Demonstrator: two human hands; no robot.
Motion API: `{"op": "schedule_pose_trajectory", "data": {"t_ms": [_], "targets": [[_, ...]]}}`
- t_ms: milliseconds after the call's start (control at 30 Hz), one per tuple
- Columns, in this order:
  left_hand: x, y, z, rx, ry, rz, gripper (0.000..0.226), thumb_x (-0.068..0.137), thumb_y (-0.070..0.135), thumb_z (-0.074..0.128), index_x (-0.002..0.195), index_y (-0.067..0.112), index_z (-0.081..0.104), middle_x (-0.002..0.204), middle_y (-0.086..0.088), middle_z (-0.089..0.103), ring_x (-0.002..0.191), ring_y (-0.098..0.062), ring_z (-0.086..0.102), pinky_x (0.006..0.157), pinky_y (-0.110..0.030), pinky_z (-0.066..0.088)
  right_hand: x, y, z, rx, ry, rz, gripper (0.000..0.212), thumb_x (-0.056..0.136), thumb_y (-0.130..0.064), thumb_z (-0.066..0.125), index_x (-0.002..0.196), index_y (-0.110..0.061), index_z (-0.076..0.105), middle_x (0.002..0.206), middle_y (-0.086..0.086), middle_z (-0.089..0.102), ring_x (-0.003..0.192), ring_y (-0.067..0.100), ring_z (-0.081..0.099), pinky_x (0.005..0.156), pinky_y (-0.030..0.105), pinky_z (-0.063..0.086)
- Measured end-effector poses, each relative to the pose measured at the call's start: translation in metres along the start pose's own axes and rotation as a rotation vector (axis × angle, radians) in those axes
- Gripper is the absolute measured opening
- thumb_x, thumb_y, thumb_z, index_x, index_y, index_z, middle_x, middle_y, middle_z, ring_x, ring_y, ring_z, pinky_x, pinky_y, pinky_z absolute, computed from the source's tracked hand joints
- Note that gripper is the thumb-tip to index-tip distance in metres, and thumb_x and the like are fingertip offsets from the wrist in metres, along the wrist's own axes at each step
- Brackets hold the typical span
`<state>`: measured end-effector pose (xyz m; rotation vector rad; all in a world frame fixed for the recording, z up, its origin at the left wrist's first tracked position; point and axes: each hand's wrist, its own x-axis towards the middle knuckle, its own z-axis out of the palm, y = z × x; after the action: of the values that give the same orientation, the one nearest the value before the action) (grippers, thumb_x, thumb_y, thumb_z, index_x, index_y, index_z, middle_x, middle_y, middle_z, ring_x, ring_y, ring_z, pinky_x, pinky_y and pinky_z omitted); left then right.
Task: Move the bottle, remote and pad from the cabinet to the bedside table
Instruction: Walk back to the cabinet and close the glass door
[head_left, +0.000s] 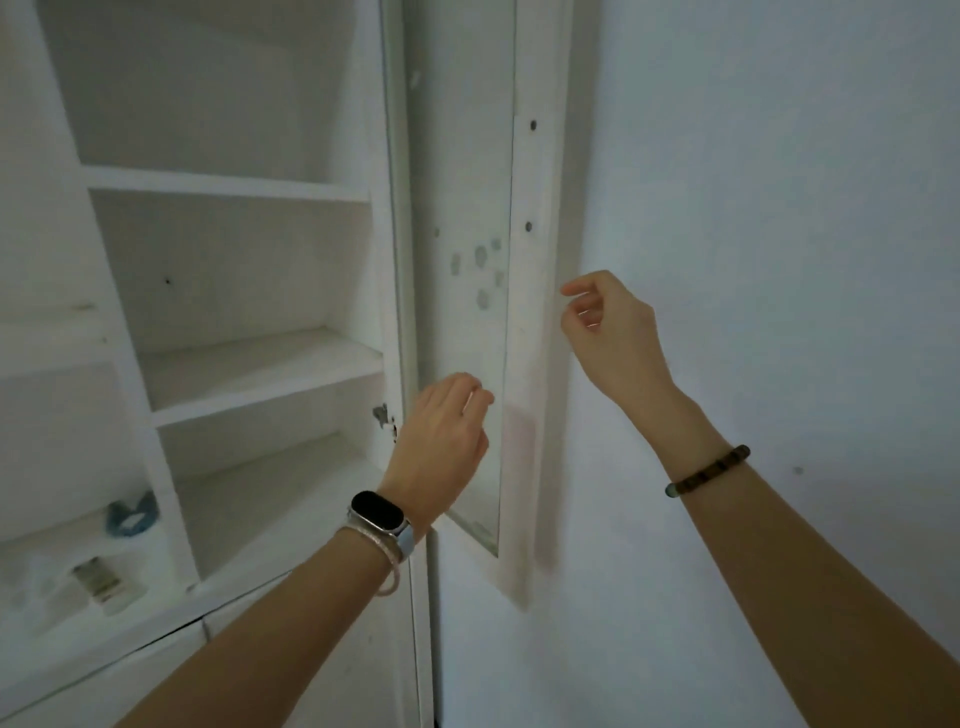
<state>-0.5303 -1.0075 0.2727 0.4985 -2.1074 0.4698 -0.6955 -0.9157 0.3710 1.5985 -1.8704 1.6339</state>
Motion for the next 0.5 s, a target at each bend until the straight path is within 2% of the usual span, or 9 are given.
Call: {"op": "schedule_pose_trajectory", "data": {"t_ms": [100,200,233,333,400,500], "targets": [[0.037,0.004,0.002,0.038,0.033,0.076,0.027,0.080,-0.006,0.051,0.105,0.003,0.059,0.114,-0.014,0.059,0.118,-0.030,0.051,0.098,-0.040,0.043,0.031,0.002,-0.006,0.060,0.048,0.003,0.025,0.092,-0.014,0.053,0.117,-0.015,0.058,0.100,-0.002,0.062,0.077,-0.002,0.057,0.058,0.002,0.041],[0.077,0.005,-0.003,0.063,0.059,0.180,0.029,0.081,-0.004,0.053,0.109,0.002,0.060,0.121,-0.017,0.059,0.124,-0.031,0.049,0.105,-0.041,0.040,0.061,0.002,-0.013,0.104,0.066,0.010,0.028,0.093,-0.019,0.054,0.121,-0.017,0.057,0.102,-0.002,0.065,0.084,0.000,0.060,0.062,0.000,0.042],[0.088,0.005,-0.005,0.084,0.058,0.230,0.030,0.081,-0.003,0.054,0.110,0.002,0.060,0.122,-0.017,0.058,0.124,-0.031,0.048,0.107,-0.041,0.038,0.071,0.003,-0.015,0.126,0.064,0.015,0.028,0.093,-0.021,0.053,0.121,-0.018,0.056,0.104,-0.002,0.066,0.089,0.005,0.063,0.069,0.004,0.045],[0.114,0.004,-0.007,0.155,0.039,0.358,0.030,0.081,0.003,0.056,0.111,0.005,0.060,0.124,-0.016,0.058,0.124,-0.030,0.048,0.110,-0.041,0.033,0.098,0.005,-0.019,0.211,0.036,0.025,0.029,0.096,-0.024,0.050,0.124,-0.019,0.056,0.107,-0.001,0.067,0.100,0.012,0.065,0.093,0.033,0.053],[0.124,0.002,-0.005,0.199,0.025,0.423,0.025,0.086,0.012,0.054,0.110,0.007,0.061,0.123,-0.014,0.059,0.124,-0.029,0.048,0.111,-0.041,0.032,0.111,0.003,-0.019,0.259,0.016,0.025,0.031,0.098,-0.021,0.045,0.127,-0.017,0.055,0.110,-0.001,0.067,0.102,0.011,0.065,0.098,0.037,0.051],[0.134,-0.002,0.000,0.283,-0.015,0.493,0.027,0.091,0.026,0.048,0.104,0.010,0.064,0.118,-0.011,0.062,0.122,-0.027,0.050,0.112,-0.040,0.029,0.126,-0.002,-0.014,0.292,-0.002,0.021,0.034,0.100,-0.022,0.044,0.131,-0.014,0.054,0.112,-0.002,0.066,0.102,0.010,0.066,0.100,0.037,0.050]]}}
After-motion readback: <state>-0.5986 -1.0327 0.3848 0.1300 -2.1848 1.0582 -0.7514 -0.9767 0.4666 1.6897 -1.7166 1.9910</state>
